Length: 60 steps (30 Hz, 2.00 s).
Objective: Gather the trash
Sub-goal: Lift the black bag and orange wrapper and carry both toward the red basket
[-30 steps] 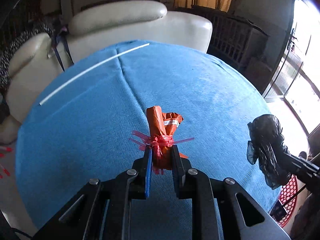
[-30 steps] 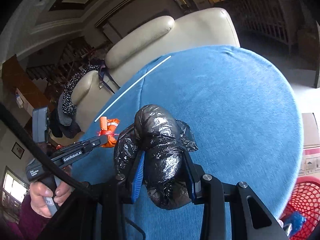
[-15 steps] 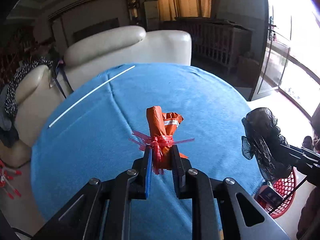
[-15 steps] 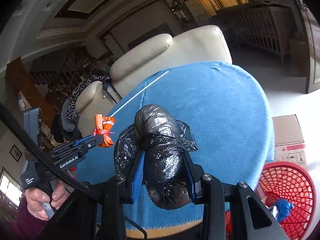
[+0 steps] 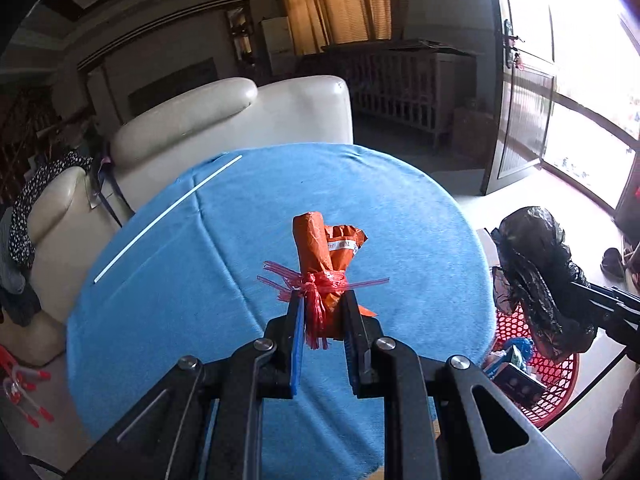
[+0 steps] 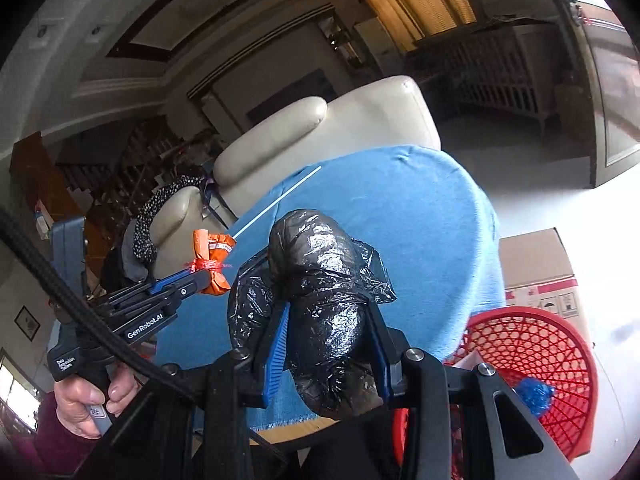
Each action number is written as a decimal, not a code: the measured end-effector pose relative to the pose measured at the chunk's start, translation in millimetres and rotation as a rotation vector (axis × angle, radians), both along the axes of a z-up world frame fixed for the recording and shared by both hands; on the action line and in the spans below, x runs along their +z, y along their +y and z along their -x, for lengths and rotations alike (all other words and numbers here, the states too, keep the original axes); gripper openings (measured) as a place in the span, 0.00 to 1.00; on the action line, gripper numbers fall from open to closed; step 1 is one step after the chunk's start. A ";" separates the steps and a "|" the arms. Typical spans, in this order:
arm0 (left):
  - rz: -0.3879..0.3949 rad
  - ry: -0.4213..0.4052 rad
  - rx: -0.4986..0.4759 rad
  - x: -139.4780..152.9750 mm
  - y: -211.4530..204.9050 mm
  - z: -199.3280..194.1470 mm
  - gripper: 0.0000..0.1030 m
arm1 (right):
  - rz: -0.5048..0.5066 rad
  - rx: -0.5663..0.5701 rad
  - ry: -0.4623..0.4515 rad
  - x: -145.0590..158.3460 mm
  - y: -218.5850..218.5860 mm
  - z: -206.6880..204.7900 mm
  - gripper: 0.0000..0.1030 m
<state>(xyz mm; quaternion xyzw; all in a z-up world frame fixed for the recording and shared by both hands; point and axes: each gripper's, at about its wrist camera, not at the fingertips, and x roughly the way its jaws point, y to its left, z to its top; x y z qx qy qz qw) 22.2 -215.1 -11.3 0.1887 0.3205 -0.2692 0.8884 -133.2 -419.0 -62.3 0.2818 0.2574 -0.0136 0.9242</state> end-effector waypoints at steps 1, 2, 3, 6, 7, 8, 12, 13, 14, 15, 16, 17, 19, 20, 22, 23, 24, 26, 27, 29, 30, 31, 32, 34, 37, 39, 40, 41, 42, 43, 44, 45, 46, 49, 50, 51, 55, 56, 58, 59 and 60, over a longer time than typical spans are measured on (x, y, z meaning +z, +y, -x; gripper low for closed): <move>-0.004 -0.003 -0.004 0.3 -3.0 2.4 0.18 | -0.001 -0.004 -0.003 0.6 -1.4 3.3 0.38; -0.006 -0.006 -0.007 0.5 -5.1 5.4 0.18 | -0.004 -0.008 -0.006 0.9 -3.7 7.1 0.38; -0.008 -0.006 -0.010 0.5 -7.0 6.8 0.18 | -0.005 -0.012 -0.009 1.3 -4.7 11.2 0.38; -0.016 -0.008 -0.023 1.0 -14.5 12.0 0.19 | -0.009 -0.021 -0.016 1.2 -9.4 19.2 0.38; -0.020 -0.012 -0.027 1.1 -17.3 14.0 0.18 | -0.012 -0.023 -0.017 0.8 -11.2 21.8 0.38; -0.022 -0.013 -0.031 1.2 -19.6 15.5 0.19 | -0.014 -0.027 -0.019 0.3 -12.9 24.0 0.38; -0.031 -0.017 -0.046 1.1 -29.5 21.4 0.18 | -0.026 -0.038 -0.024 0.8 -16.5 30.1 0.38; -0.034 -0.017 -0.050 0.8 -32.1 22.7 0.19 | -0.028 -0.042 -0.026 0.7 -18.2 32.3 0.38; -0.035 -0.016 -0.054 0.6 -33.8 24.0 0.19 | -0.030 -0.045 -0.028 0.8 -19.0 34.1 0.38; -0.038 -0.017 -0.057 0.2 -36.1 25.1 0.19 | -0.034 -0.050 -0.031 0.7 -20.7 36.5 0.38; -0.042 -0.019 -0.063 -0.3 -38.8 26.7 0.19 | -0.036 -0.054 -0.033 -0.1 -22.3 39.4 0.38; -0.043 -0.019 -0.066 -0.8 -40.6 28.1 0.19 | -0.040 -0.057 -0.034 -1.0 -24.6 40.7 0.38; -0.048 -0.019 -0.075 -1.6 -44.7 31.1 0.19 | -0.043 -0.063 -0.038 -1.1 -26.3 44.6 0.38; -0.050 -0.020 -0.078 -2.1 -46.4 32.5 0.19 | -0.045 -0.067 -0.039 -1.1 -27.0 46.1 0.38; -0.054 -0.021 -0.084 -2.5 -48.7 34.5 0.19 | -0.051 -0.071 -0.041 -1.1 -28.7 48.8 0.38; -0.055 -0.019 -0.087 -3.0 -49.2 33.9 0.19 | -0.052 -0.073 -0.041 -1.5 -29.5 49.9 0.38; -0.056 -0.019 -0.089 -3.1 -50.3 34.6 0.19 | -0.053 -0.075 -0.042 -2.1 -30.6 51.3 0.38; -0.060 -0.022 -0.094 -3.4 -53.4 37.1 0.19 | -0.058 -0.079 -0.043 -2.3 -32.4 53.2 0.38; -0.062 -0.023 -0.097 -3.6 -54.6 38.4 0.19 | -0.059 -0.080 -0.043 -2.2 -33.4 53.7 0.38; -0.065 -0.022 -0.105 -4.0 -55.9 40.4 0.19 | -0.061 -0.084 -0.044 -1.9 -35.1 55.4 0.38; -0.066 -0.024 -0.108 -4.4 -56.9 41.2 0.19 | -0.064 -0.085 -0.044 -1.9 -35.5 56.4 0.38; -0.069 -0.027 -0.112 -4.6 -58.2 42.9 0.19 | -0.065 -0.088 -0.045 -1.9 -36.1 57.6 0.38; -0.070 -0.027 -0.116 -4.8 -58.8 43.5 0.19 | -0.065 -0.091 -0.046 -1.9 -36.6 58.8 0.38; -0.072 -0.027 -0.121 -5.5 -60.6 45.4 0.19 | -0.067 -0.094 -0.046 -0.6 -37.1 60.2 0.38; -0.075 -0.031 -0.129 -5.8 -63.2 48.2 0.19 | -0.066 -0.099 -0.047 0.0 -38.4 62.7 0.38; -0.077 -0.032 -0.134 -5.8 -65.1 50.3 0.19 | -0.069 -0.101 -0.048 0.1 -39.3 64.7 0.38; -0.078 -0.034 -0.136 -5.9 -66.0 51.4 0.19 | -0.068 -0.104 -0.048 0.8 -40.1 65.3 0.38; -0.080 -0.036 -0.139 -6.0 -66.9 52.5 0.19 | -0.068 -0.106 -0.048 0.8 -40.4 66.1 0.38; -0.081 -0.038 -0.141 -6.1 -67.8 53.3 0.19 | -0.071 -0.108 -0.049 0.8 -40.7 67.1 0.38; -0.083 -0.037 -0.144 -6.1 -68.1 53.2 0.19 | -0.074 -0.109 -0.049 0.7 -40.5 68.0 0.38; -0.084 -0.036 -0.147 -6.2 -68.9 53.4 0.19 | -0.073 -0.112 -0.049 0.8 -41.1 68.3 0.38; -0.086 -0.036 -0.149 -6.4 -69.8 54.0 0.19 | -0.074 -0.114 -0.049 0.7 -41.1 68.9 0.38; -0.087 -0.037 -0.151 -6.5 -70.7 55.0 0.19 | -0.076 -0.115 -0.049 1.1 -40.5 69.3 0.38; -0.088 -0.036 -0.156 -6.4 -72.5 56.4 0.19 | -0.077 -0.118 -0.049 0.1 -41.9 70.0 0.38; -0.088 -0.037 -0.159 -6.3 -72.9 56.9 0.19 | -0.078 -0.119 -0.048 0.0 -42.2 69.9 0.38; -0.090 -0.038 -0.161 -6.3 -72.8 57.4 0.19 | -0.081 -0.121 -0.047 -0.3 -43.0 69.9 0.38; -0.091 -0.037 -0.166 -6.5 -74.4 58.3 0.19 | -0.088 -0.130 -0.043 -1.5 -46.3 70.9 0.38; -0.093 -0.040 -0.167 -6.5 -74.9 58.7 0.19 | -0.091 -0.132 -0.042 -1.4 -46.8 70.9 0.38; -0.094 -0.040 -0.170 -6.4 -76.0 59.0 0.19 | -0.094 -0.137 -0.042 -1.3 -47.6 71.8 0.38; -0.094 -0.039 -0.171 -6.5 -76.5 59.3 0.19 | -0.096 -0.138 -0.042 -1.6 -48.3 72.0 0.38; -0.094 -0.039 -0.173 -6.8 -76.4 59.0 0.19 | -0.099 -0.140 -0.043 -1.7 -48.9 72.5 0.38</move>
